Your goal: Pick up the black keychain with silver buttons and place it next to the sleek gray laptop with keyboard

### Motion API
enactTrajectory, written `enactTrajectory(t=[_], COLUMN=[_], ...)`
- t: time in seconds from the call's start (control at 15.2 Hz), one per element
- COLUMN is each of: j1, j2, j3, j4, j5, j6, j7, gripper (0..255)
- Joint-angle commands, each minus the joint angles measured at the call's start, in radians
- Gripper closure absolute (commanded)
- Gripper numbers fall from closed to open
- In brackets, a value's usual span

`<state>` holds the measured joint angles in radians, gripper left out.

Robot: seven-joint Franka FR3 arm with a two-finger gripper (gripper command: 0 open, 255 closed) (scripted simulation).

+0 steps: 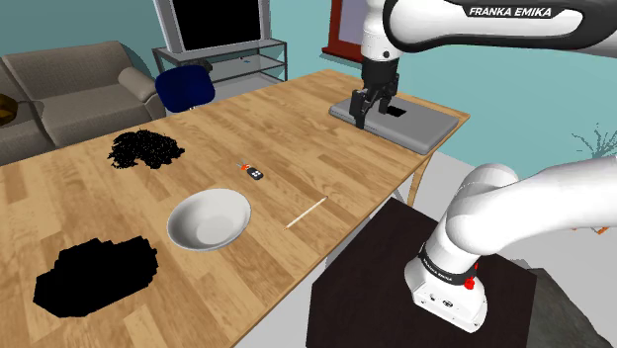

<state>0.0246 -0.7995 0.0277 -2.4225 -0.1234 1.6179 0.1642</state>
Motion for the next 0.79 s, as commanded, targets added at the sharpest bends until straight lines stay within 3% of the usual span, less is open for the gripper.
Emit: enactTrajectory(t=[0.0,0.73], j1=[0.000,0.021], j2=[0.000,0.363], j3=[0.000,0.083], j4=[0.000,0.075], j5=[0.000,0.064], j6=[0.000,0.283], j7=[0.000,0.153], gripper=[0,0])
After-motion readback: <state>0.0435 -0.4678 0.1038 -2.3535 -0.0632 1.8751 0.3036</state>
